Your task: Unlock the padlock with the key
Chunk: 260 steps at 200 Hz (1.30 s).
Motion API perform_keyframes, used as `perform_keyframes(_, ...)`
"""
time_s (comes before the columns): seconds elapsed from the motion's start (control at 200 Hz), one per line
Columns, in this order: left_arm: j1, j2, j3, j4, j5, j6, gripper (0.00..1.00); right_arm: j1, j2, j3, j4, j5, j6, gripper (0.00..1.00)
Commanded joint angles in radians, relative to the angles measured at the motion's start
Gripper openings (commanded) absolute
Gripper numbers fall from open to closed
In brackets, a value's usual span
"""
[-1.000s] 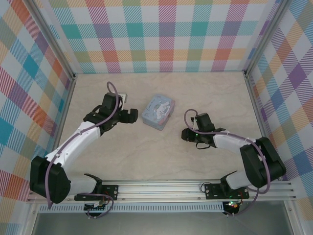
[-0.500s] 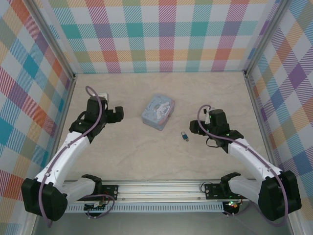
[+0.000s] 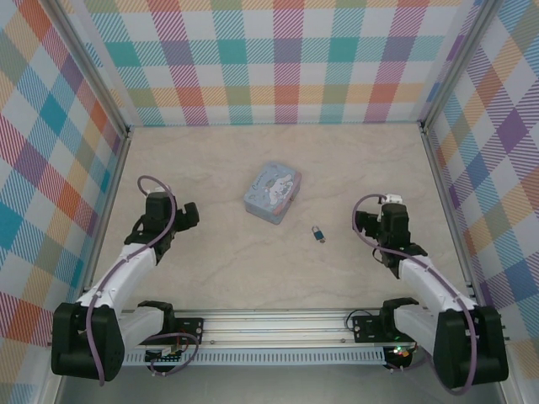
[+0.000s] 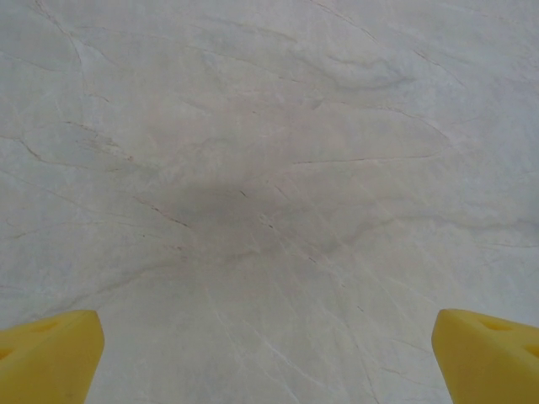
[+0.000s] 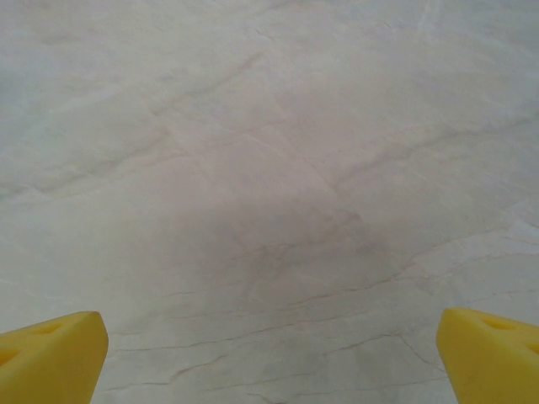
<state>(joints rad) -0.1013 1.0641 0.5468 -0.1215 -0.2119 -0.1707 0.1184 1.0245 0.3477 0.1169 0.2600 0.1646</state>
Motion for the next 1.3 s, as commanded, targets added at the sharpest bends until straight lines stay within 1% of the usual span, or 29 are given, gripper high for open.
perform_keyframes(0.0,0.012,-0.020,-0.042,0.198,-0.013,0.083,1.00,-0.031,0.074,-0.025,0.267,-0.034,-0.047,1.00)
perform_keyframes(0.06,0.012,-0.017,-0.060,0.239,-0.007,0.091,1.00,-0.033,0.118,-0.025,0.344,-0.067,-0.077,1.00)
perform_keyframes(0.15,0.013,0.000,-0.098,0.333,0.015,0.109,1.00,-0.037,0.195,-0.047,0.548,-0.109,-0.092,1.00)
perform_keyframes(0.195,0.012,0.012,-0.117,0.387,0.020,0.121,1.00,-0.039,0.238,-0.047,0.622,-0.135,-0.105,1.00)
perform_keyframes(0.22,0.012,0.021,-0.127,0.413,0.022,0.130,1.00,-0.039,0.258,-0.037,0.637,-0.147,-0.122,1.00)
perform_keyframes(0.26,0.012,0.037,-0.140,0.451,0.027,0.144,1.00,-0.040,0.277,-0.012,0.610,-0.164,-0.143,1.00)
perform_keyframes(0.32,0.012,0.060,-0.158,0.508,0.031,0.158,1.00,-0.040,0.305,-0.007,0.646,-0.186,-0.181,1.00)
perform_keyframes(0.475,0.012,0.125,-0.211,0.674,0.049,0.196,1.00,-0.049,0.444,-0.050,0.867,-0.214,-0.206,1.00)
perform_keyframes(0.55,0.011,0.160,-0.231,0.749,0.065,0.215,1.00,-0.050,0.520,-0.047,0.947,-0.205,-0.204,1.00)
perform_keyframes(0.575,0.012,0.171,-0.237,0.774,0.074,0.219,1.00,-0.050,0.519,-0.035,0.921,-0.201,-0.201,1.00)
perform_keyframes(0.61,0.012,0.190,-0.245,0.813,0.084,0.225,1.00,-0.052,0.502,-0.006,0.832,-0.198,-0.197,1.00)
perform_keyframes(0.665,0.012,0.214,-0.251,0.864,0.108,0.237,1.00,-0.062,0.517,0.026,0.795,-0.205,-0.186,1.00)
perform_keyframes(0.71,0.013,0.243,-0.254,0.918,0.124,0.242,1.00,-0.086,0.510,0.054,0.730,-0.218,-0.161,1.00)
perform_keyframes(0.76,0.011,0.282,-0.251,0.968,0.142,0.242,1.00,-0.111,0.513,0.057,0.727,-0.255,-0.143,1.00)
perform_keyframes(0.865,0.012,0.399,-0.236,1.047,0.186,0.250,1.00,-0.112,0.511,0.058,0.723,-0.255,-0.145,1.00)
perform_keyframes(0.945,0.012,0.498,-0.241,1.155,0.194,0.255,1.00,-0.112,0.512,0.059,0.724,-0.254,-0.146,1.00)
perform_keyframes(0.965,0.012,0.500,-0.237,1.139,0.198,0.255,1.00,-0.112,0.512,0.057,0.726,-0.254,-0.146,1.00)
perform_keyframes(1.005,0.013,0.477,-0.210,1.052,0.197,0.255,1.00,-0.112,0.511,0.057,0.724,-0.254,-0.145,1.00)
perform_keyframes(1.04,0.013,0.490,-0.191,1.039,0.193,0.255,1.00,-0.112,0.513,0.058,0.725,-0.252,-0.146,1.00)
perform_keyframes(1.105,0.022,0.499,-0.125,0.922,0.153,0.223,1.00,-0.112,0.512,0.059,0.724,-0.253,-0.146,1.00)
perform_keyframes(1.16,0.050,0.503,-0.122,0.921,0.167,0.198,1.00,-0.113,0.512,0.057,0.725,-0.253,-0.146,1.00)
perform_keyframes(1.295,0.047,0.502,-0.122,0.923,0.163,0.199,1.00,-0.112,0.511,0.059,0.721,-0.260,-0.151,1.00)
